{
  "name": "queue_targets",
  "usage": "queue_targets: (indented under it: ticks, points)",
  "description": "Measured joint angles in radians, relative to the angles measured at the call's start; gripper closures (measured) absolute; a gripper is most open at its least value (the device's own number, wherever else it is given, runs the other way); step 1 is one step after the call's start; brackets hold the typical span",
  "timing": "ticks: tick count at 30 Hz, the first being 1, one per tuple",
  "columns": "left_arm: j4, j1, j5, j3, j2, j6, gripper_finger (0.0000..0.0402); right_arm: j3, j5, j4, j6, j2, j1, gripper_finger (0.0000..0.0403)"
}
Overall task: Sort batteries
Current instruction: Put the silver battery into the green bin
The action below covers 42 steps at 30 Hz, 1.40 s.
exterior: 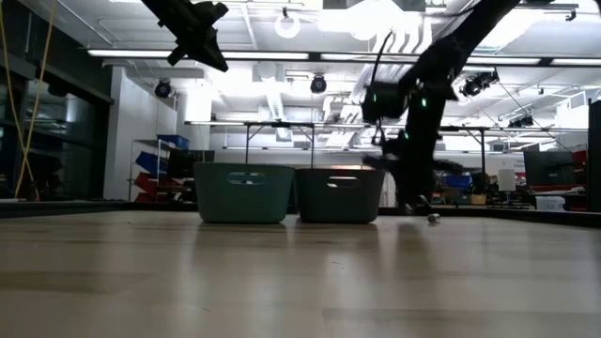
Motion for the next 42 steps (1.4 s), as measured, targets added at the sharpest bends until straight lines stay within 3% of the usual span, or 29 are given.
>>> queue_targets:
  ticks: [7,16,21,27,36,39,42]
  points:
    - [0.000,0.000,0.000,0.000,0.000,0.001,0.0401,0.056,0.016,0.095,-0.017,-0.086,0.016,0.0398]
    - [0.000,0.000,-0.003,0.000,0.000,0.017,0.0402,0.077,-0.358,0.645,-0.069,-0.049,0.094,0.0399]
    - [0.003,0.002,-0.008,0.000,0.000,0.018,0.0402,0.090,-0.513,0.778,-0.066,0.026,0.141,0.0397]
    - [0.003,0.002,-0.009,0.000,0.000,0.016,0.0402,0.134,-0.533,0.763,-0.039,0.076,0.187,0.0358]
    - [0.002,0.000,-0.008,0.000,0.000,0.008,0.0401,0.256,-0.531,0.711,-0.091,0.073,0.180,0.0223]
    - [0.002,0.000,-0.008,0.000,0.000,0.008,0.0401,0.328,-0.608,0.538,-0.142,0.071,0.162,0.0200]
    - [0.002,0.000,-0.008,0.000,0.000,0.014,0.0402,0.390,-0.567,0.234,-0.259,0.040,0.147,0.0194]
